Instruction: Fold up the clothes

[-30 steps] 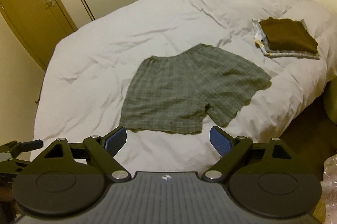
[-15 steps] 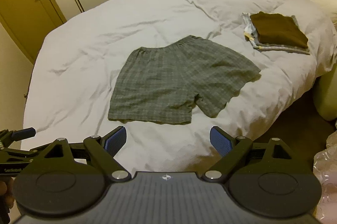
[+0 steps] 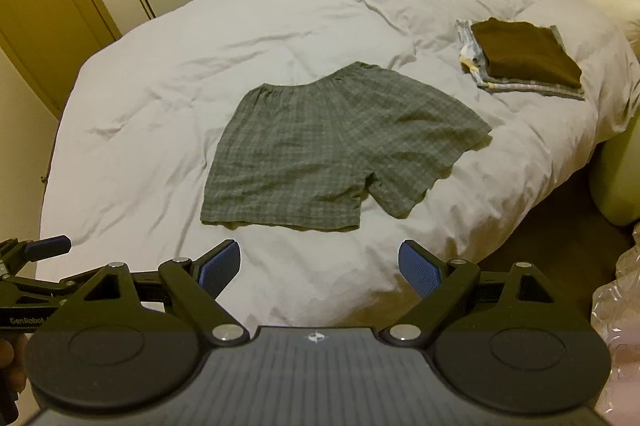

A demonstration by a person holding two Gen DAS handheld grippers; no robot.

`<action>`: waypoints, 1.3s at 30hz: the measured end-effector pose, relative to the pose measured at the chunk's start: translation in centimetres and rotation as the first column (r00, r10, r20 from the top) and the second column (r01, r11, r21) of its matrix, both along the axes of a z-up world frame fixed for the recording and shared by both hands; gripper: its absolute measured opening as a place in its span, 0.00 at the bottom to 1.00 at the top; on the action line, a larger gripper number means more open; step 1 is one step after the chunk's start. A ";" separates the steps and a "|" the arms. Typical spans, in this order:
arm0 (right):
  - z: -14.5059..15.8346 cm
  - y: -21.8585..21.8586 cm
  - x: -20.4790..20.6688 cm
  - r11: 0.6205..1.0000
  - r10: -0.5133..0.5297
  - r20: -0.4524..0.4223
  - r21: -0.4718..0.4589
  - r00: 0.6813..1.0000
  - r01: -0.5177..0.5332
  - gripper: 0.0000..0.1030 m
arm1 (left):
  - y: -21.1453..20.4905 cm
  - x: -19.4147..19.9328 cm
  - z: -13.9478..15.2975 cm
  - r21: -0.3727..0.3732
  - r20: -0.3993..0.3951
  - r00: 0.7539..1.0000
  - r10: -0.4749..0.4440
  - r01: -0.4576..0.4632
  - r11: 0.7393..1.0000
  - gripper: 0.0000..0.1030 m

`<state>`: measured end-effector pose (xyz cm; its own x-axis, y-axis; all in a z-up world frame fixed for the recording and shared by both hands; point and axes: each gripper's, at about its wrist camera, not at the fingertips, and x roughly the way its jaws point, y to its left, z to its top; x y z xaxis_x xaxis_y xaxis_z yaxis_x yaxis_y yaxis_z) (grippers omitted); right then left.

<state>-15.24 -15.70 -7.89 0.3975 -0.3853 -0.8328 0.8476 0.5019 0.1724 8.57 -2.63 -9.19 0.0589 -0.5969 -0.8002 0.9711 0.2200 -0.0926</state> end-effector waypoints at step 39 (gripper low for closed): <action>-22.0 0.5 28.6 0.762 0.578 -0.307 -0.129 0.756 -0.635 0.43 | -16.5 20.2 -10.1 0.207 0.418 0.696 -0.584 0.552 0.807 0.94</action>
